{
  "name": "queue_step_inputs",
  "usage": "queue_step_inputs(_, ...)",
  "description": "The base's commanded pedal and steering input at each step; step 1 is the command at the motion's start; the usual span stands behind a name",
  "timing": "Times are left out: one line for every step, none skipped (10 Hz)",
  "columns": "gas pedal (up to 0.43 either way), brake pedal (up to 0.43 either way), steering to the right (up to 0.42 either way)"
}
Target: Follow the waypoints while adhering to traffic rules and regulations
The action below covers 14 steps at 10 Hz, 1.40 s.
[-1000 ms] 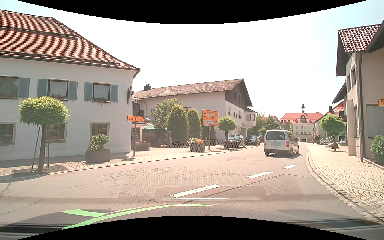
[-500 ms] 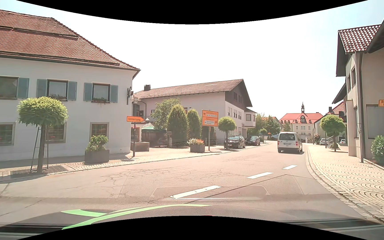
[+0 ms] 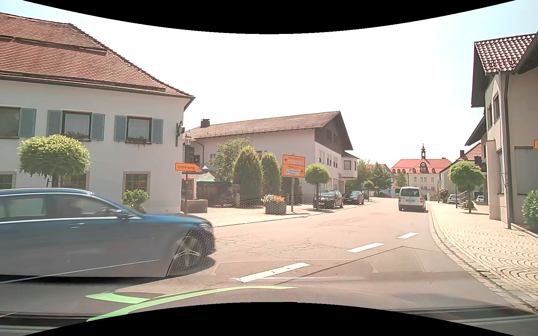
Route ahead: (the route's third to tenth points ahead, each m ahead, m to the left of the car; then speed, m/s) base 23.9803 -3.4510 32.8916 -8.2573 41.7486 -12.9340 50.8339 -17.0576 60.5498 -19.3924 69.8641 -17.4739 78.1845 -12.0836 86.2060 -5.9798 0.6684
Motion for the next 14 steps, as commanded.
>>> queue_step_inputs(0.138, 0.0, 0.082)
queue_step_inputs(0.157, 0.0, 0.084)
queue_step_inputs(0.189, 0.0, 0.087)
queue_step_inputs(0.209, 0.0, 0.091)
queue_step_inputs(0.228, 0.0, 0.097)
queue_step_inputs(0.24, 0.0, 0.102)
queue_step_inputs(0.248, 0.0, 0.11)
queue_step_inputs(0.248, 0.0, 0.117)
queue_step_inputs(0.26, 0.0, 0.125)
queue_step_inputs(0.268, 0.0, 0.139)
queue_step_inputs(0.28, 0.0, 0.156)
queue_step_inputs(0.287, 0.0, 0.17)
queue_step_inputs(0.287, 0.0, 0.186)
queue_step_inputs(0.287, 0.0, 0.2)
